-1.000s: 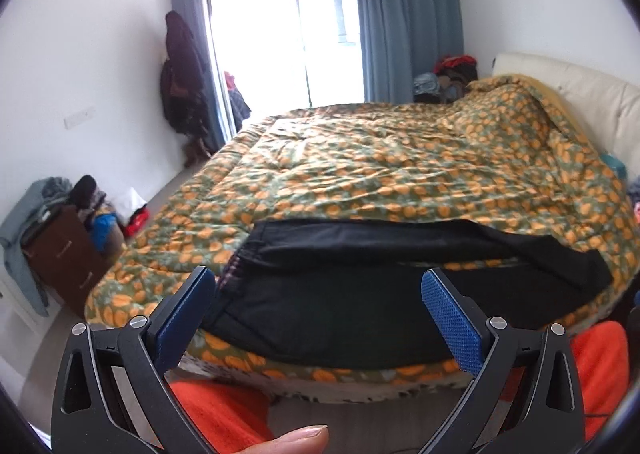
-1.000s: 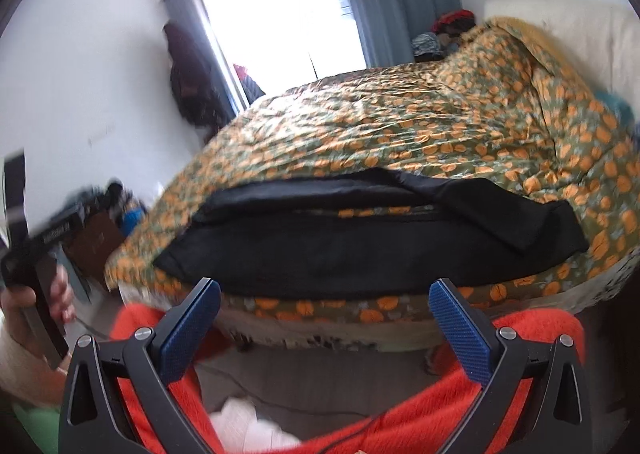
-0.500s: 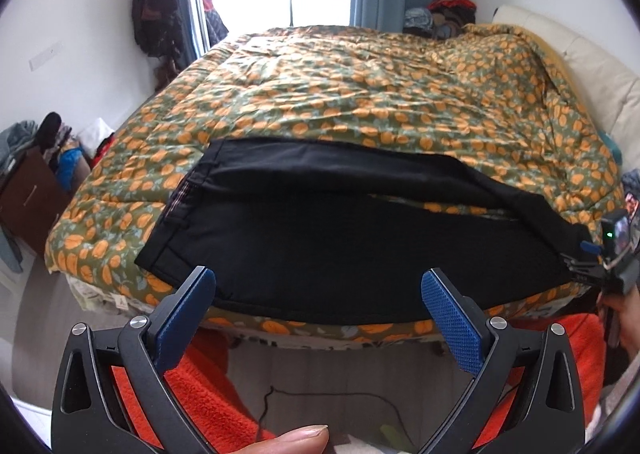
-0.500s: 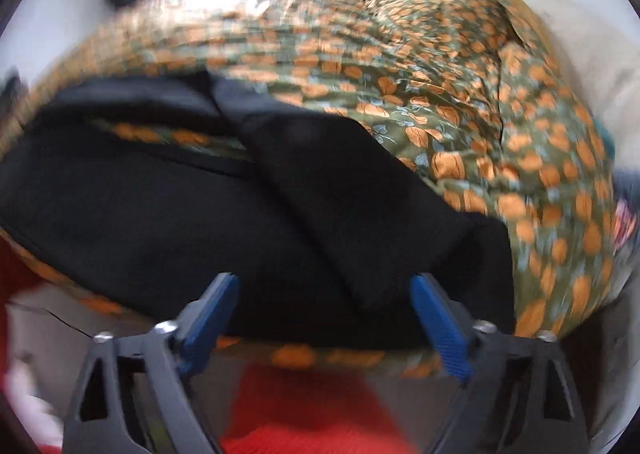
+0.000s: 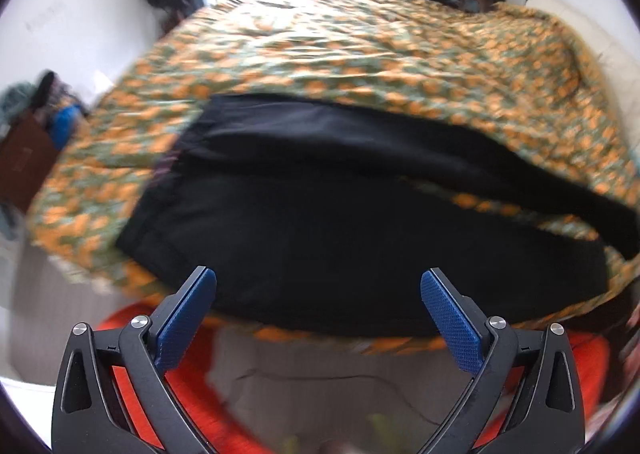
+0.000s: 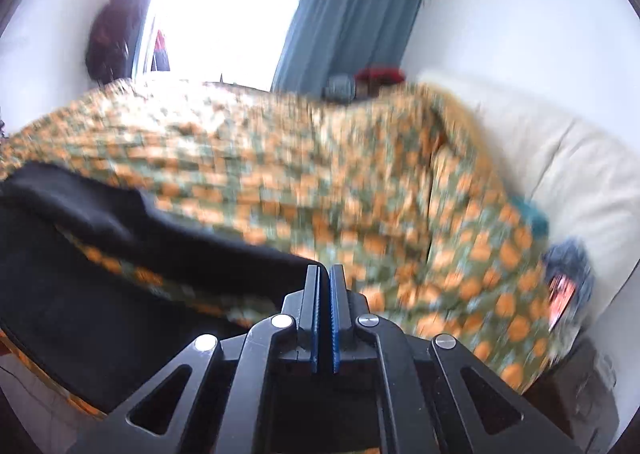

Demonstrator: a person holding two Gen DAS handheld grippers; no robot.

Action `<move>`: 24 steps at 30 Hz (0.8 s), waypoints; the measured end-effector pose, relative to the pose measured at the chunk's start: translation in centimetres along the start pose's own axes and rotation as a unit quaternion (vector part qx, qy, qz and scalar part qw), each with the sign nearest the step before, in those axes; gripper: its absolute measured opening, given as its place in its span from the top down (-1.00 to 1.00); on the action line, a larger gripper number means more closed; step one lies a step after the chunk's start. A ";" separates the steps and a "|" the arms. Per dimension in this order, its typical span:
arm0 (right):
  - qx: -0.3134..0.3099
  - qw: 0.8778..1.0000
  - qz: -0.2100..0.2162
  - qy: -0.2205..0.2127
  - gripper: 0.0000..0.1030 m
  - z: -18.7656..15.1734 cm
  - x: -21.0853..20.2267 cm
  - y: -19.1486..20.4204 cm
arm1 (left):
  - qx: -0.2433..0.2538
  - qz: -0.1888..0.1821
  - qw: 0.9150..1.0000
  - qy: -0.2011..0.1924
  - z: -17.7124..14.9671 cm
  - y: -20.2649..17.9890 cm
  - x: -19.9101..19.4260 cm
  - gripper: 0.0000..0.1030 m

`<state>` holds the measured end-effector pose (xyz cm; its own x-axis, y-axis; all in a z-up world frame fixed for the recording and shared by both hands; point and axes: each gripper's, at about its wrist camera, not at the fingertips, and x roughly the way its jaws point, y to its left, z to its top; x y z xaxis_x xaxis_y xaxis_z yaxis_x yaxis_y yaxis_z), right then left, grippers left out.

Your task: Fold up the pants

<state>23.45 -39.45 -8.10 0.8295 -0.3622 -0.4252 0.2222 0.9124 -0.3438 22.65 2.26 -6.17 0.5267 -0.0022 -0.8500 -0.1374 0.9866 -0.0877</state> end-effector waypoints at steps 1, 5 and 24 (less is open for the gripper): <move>0.000 1.000 0.000 -0.018 0.93 0.5 -1.3 0.1 | -0.001 -0.020 1.000 -0.005 1.5 -0.6 0.7 -0.98; 0.006 0.999 0.004 -0.051 0.93 0.9 -5.1 1.4 | 0.012 -0.085 0.996 -0.014 7.6 -3.5 4.9 -0.99; 0.021 0.992 0.005 -0.121 1.00 0.0 -13.2 1.5 | -0.109 -0.142 0.975 0.132 17.2 -8.1 25.3 -0.84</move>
<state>12.90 -33.28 -2.99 0.9293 -0.3012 -0.2138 0.2301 0.9248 -0.3029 51.51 -2.97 -18.00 0.3401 -0.3403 -0.8766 -0.2083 0.8818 -0.4232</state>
